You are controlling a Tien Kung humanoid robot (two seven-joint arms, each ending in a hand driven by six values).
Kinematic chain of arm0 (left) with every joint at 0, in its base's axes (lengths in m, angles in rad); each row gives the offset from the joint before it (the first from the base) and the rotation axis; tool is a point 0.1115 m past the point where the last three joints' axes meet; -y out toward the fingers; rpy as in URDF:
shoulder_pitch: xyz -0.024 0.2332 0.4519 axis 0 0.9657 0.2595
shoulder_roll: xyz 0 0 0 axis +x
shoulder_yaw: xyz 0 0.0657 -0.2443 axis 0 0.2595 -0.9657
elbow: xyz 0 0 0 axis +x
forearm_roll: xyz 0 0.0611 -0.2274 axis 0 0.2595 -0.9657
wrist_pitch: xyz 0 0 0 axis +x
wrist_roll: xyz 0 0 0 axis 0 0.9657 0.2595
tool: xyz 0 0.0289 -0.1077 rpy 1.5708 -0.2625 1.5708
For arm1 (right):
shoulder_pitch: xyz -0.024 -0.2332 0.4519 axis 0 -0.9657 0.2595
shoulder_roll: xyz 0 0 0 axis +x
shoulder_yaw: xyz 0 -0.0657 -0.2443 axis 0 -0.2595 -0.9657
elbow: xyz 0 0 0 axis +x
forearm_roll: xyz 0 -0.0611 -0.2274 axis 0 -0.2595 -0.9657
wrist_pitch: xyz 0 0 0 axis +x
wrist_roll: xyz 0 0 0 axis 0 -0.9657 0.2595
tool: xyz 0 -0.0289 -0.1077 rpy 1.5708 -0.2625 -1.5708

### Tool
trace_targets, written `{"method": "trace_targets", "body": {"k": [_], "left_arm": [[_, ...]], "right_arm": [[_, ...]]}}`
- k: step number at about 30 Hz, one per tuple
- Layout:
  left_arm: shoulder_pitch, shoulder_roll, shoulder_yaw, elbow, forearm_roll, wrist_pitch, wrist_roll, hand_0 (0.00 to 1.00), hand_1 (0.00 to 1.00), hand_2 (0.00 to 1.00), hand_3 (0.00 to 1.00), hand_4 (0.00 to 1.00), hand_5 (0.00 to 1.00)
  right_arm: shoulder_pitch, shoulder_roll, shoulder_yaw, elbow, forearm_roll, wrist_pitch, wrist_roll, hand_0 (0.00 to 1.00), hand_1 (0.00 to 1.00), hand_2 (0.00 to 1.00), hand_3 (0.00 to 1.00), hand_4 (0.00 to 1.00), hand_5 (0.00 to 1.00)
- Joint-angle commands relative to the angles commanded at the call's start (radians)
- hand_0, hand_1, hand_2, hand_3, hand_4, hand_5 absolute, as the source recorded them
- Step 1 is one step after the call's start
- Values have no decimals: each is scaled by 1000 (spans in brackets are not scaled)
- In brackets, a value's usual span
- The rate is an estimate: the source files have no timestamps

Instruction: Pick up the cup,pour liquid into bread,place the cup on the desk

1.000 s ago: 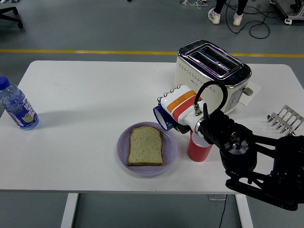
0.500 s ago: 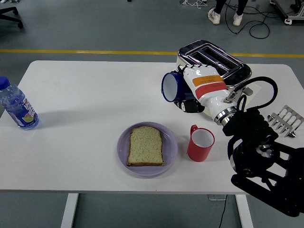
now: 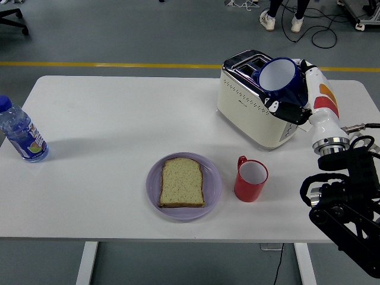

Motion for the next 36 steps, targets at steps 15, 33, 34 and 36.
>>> {"method": "trace_targets", "body": {"k": [15, 33, 34, 36], "left_arm": [[-6, 3, 2, 1, 6, 0, 0, 634, 644, 653, 505, 241, 857], [-7, 2, 3, 1, 8, 0, 1, 633, 643, 653, 505, 241, 858], [-7, 2, 5, 1, 8, 0, 1, 633, 643, 653, 505, 241, 858], [-7, 2, 5, 1, 8, 0, 1, 632, 643, 652, 505, 241, 859]], "right_arm": [[-208, 70, 236, -89, 481, 0, 498, 474, 467, 577, 572, 549, 2], [-280, 112, 311, -366, 845, 0, 1029, 504, 481, 588, 574, 518, 2], [-281, 113, 310, -387, 852, 0, 1045, 504, 481, 588, 574, 518, 2], [-283, 114, 308, -406, 858, 0, 1057, 501, 483, 589, 574, 524, 2]]}}
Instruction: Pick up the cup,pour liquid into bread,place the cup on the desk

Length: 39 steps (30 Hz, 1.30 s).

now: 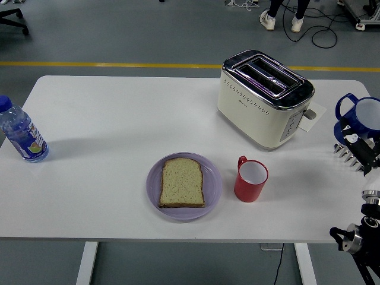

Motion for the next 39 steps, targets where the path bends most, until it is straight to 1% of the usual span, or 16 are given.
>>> {"method": "trace_targets", "body": {"k": [2, 3, 6, 13, 16, 17, 19, 22, 23, 27, 29, 33, 39], "left_arm": [[1, 0, 2, 0, 0, 0, 0, 632, 643, 652, 505, 241, 859], [1, 0, 2, 0, 0, 0, 0, 632, 643, 652, 505, 241, 859], [3, -1, 6, 0, -1, 0, 0, 634, 643, 653, 505, 241, 858], [6, -2, 13, 0, -2, 0, 0, 633, 643, 652, 505, 241, 858], [8, -2, 14, 1, -3, 0, 0, 633, 643, 652, 505, 241, 858], [8, -2, 15, 1, -4, 0, 0, 633, 644, 652, 505, 241, 858], [8, -2, 16, 1, -4, 0, 0, 633, 644, 652, 505, 241, 858], [8, -1, 17, 1, -4, 0, 0, 633, 644, 652, 505, 241, 858], [8, -2, 17, 1, -4, 0, 0, 633, 644, 652, 505, 242, 860], [4, -1, 11, 0, 1, -1, 0, 633, 644, 652, 505, 242, 860], [2, -1, 9, 0, 2, -1, 1, 633, 642, 652, 505, 241, 857], [-1, 0, 4, 0, 3, -1, 1, 633, 642, 652, 505, 241, 857], [-3, -1, 2, 0, 3, 0, 1, 633, 642, 652, 505, 242, 859]], "right_arm": [[-2, 1, -8, -31, 2, 14, 12, 501, 483, 589, 574, 524, 2], [-2, 2, -9, -36, 2, 16, 13, 501, 483, 589, 574, 524, 2], [-7, 4, -26, -80, 7, 56, 16, 487, 482, 589, 575, 544, 2], [-16, 10, -45, -115, 5, 112, -4, 475, 475, 587, 573, 561, 2], [-26, 10, -38, -119, -33, 163, -78, 475, 475, 587, 573, 561, 2], [-27, 9, -37, -119, -38, 172, -94, 487, 479, 588, 570, 556, 2], [-34, 1, -40, -120, -53, 217, -144, 487, 479, 588, 570, 556, 2], [-39, -4, -47, -118, -65, 251, -172, 487, 479, 588, 570, 556, 2], [-41, -5, -50, -118, -68, 256, -175, 476, 476, 588, 571, 572, 2], [-45, -3, -57, -120, -67, 266, -175, 476, 476, 588, 571, 572, 2], [-46, -4, -60, -122, -64, 267, -173, 463, 472, 586, 571, 590, 2], [-47, -7, -72, -131, -53, 266, -166, 463, 472, 586, 571, 590, 2], [-38, -2, -95, -175, -42, 260, -156, 455, 472, 585, 571, 599, 2]]}}
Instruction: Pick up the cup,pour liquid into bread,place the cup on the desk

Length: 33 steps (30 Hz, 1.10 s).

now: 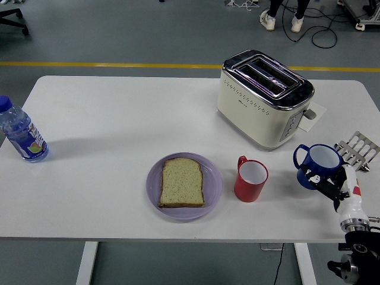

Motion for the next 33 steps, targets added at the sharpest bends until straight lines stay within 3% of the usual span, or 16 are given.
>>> {"method": "trace_targets", "body": {"k": [33], "left_arm": [[-1, 0, -1, 0, -2, 0, 0, 634, 643, 653, 505, 241, 857]], "right_arm": [[39, 12, -46, -97, -38, 7, -24, 463, 466, 588, 592, 664, 2]]}}
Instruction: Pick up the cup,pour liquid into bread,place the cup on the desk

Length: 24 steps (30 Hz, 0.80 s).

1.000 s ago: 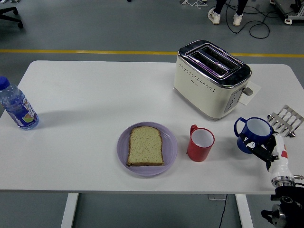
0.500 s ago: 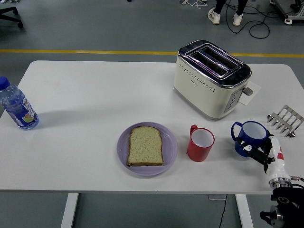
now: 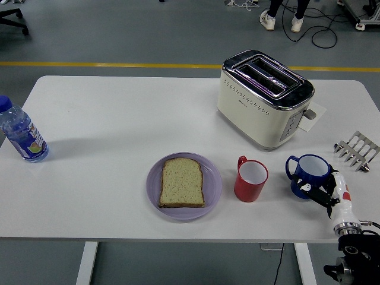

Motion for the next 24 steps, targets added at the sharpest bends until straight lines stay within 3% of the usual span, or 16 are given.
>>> {"method": "trace_targets", "body": {"k": [15, 16, 24], "left_arm": [[0, 0, -1, 0, 0, 0, 0, 633, 643, 653, 504, 241, 857], [0, 0, -1, 0, 0, 0, 0, 633, 642, 652, 505, 242, 858], [2, -1, 0, 1, 0, 0, 0, 633, 642, 652, 505, 242, 857]], "right_arm": [[7, 6, 0, -21, -48, -21, -16, 496, 509, 601, 618, 715, 2], [7, 7, 0, -21, -52, -21, -18, 514, 521, 616, 664, 737, 2], [4, 8, -3, -24, -62, -28, -17, 522, 530, 628, 708, 754, 2]]}}
